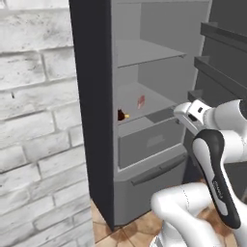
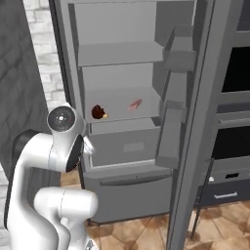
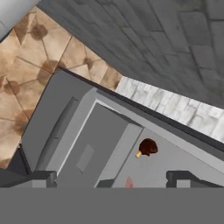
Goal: Gather the sweet potato and bell pepper from the fridge and place them on a tray on the dining counter. Then gather the steaks from the fridge and place them on the other tray.
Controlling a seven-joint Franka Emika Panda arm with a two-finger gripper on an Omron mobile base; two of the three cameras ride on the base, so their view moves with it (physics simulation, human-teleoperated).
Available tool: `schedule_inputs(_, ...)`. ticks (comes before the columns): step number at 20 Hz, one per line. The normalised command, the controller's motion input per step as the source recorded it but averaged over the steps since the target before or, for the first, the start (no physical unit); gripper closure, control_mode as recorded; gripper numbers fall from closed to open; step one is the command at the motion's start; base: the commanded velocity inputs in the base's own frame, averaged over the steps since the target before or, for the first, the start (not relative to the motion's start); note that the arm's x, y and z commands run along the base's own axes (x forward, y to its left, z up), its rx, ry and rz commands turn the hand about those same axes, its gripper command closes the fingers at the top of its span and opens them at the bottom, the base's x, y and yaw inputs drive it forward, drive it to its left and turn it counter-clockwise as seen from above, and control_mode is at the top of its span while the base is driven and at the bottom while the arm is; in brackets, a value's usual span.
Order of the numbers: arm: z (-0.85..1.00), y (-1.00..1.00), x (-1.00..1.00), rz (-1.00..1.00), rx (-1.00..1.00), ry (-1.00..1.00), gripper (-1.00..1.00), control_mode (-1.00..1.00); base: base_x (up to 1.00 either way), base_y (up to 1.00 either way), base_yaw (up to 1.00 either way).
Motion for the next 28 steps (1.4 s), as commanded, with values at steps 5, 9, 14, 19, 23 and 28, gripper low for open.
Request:
schedule_inputs(5, 0.00, 0.00, 0.00, 0.00, 0.00, 0.00, -1.00, 1.00, 0.42, -0.24, 0.09)
schedule_inputs(9, 0.00, 0.00, 0.00, 0.00, 0.00, 0.00, -1.00, 1.00, 0.42, -0.23, 0.09)
schedule_inputs(14, 0.00, 0.00, 0.00, 0.00, 0.00, 0.00, -1.00, 1.00, 0.33, -0.24, 0.10)
schedule_inputs(19, 0.00, 0.00, 0.00, 0.00, 0.00, 0.00, -1.00, 1.00, 0.35, -0.21, 0.09)
schedule_inputs(23, 0.00, 0.00, 0.00, 0.00, 0.00, 0.00, -1.00, 1.00, 0.37, -0.17, 0.10)
schedule_inputs(28, 0.00, 0.00, 0.00, 0.00, 0.00, 0.00, -1.00, 1.00, 0.47, -0.06, 0.11)
